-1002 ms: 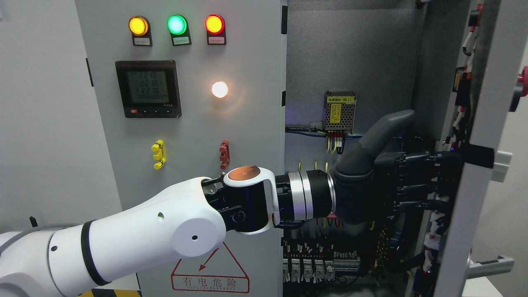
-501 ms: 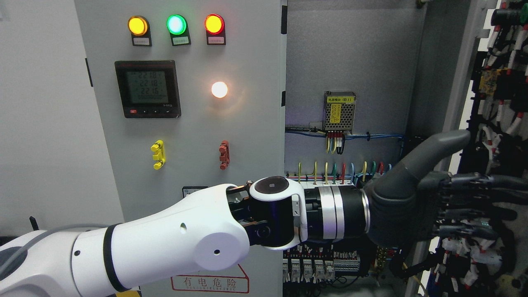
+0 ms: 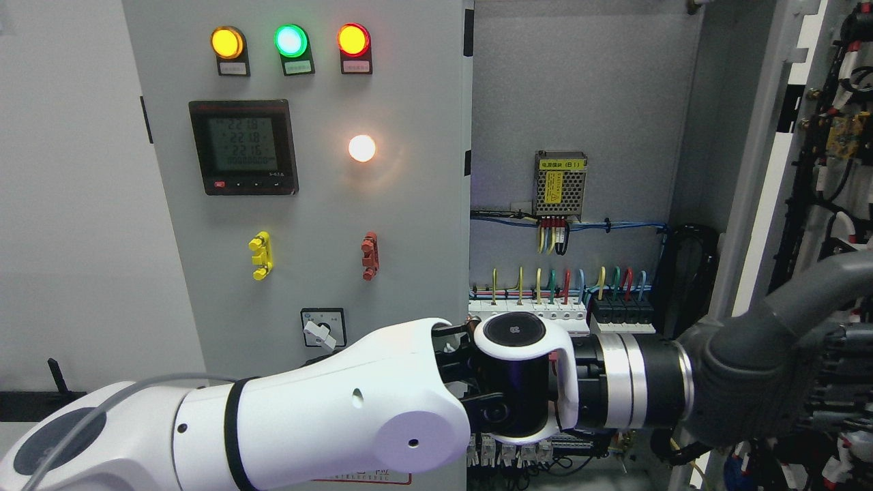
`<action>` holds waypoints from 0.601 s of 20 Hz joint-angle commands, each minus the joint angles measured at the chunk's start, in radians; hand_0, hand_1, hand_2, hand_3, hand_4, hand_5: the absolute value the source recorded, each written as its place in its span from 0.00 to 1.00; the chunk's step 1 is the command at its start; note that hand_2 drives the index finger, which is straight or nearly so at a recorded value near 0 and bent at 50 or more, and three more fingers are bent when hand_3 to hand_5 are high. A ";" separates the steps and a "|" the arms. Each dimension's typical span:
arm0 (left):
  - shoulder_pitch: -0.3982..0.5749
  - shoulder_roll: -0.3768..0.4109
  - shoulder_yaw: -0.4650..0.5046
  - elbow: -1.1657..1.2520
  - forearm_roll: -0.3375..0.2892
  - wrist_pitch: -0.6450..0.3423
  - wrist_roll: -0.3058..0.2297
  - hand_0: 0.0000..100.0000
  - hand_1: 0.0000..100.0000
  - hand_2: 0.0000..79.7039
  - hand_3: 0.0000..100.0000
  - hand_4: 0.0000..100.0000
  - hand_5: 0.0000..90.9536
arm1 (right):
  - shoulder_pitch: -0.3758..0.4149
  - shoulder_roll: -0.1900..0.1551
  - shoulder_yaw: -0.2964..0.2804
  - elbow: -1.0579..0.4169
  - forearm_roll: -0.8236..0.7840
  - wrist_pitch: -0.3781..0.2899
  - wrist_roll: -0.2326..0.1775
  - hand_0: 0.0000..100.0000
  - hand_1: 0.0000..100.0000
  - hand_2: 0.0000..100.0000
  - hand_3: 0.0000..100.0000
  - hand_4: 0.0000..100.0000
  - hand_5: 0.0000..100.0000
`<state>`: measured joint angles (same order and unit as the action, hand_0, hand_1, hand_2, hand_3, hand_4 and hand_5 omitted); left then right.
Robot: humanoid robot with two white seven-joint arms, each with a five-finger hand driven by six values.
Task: Open door with both hands
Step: 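Push the door farther open with the left hand, swinging it away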
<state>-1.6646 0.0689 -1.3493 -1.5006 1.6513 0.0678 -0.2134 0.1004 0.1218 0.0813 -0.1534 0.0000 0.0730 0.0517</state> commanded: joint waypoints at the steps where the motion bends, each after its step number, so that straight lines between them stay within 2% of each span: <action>1: 0.002 -0.126 0.018 0.043 -0.008 -0.008 0.042 0.00 0.00 0.00 0.00 0.00 0.00 | 0.001 -0.001 0.000 0.000 0.003 0.001 -0.003 0.38 0.00 0.00 0.00 0.00 0.00; 5: 0.000 -0.133 0.018 0.043 -0.010 -0.011 0.065 0.00 0.00 0.00 0.00 0.00 0.00 | -0.001 -0.001 0.000 0.000 0.003 0.001 -0.004 0.38 0.00 0.00 0.00 0.00 0.00; 12: 0.002 -0.138 0.018 0.045 -0.018 -0.013 0.068 0.00 0.00 0.00 0.00 0.00 0.00 | 0.001 -0.001 0.000 0.000 0.003 0.001 -0.004 0.38 0.00 0.00 0.00 0.00 0.00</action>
<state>-1.6639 -0.0205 -1.3375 -1.4714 1.6373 0.0554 -0.1486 0.1003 0.1216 0.0813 -0.1534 0.0000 0.0730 0.0489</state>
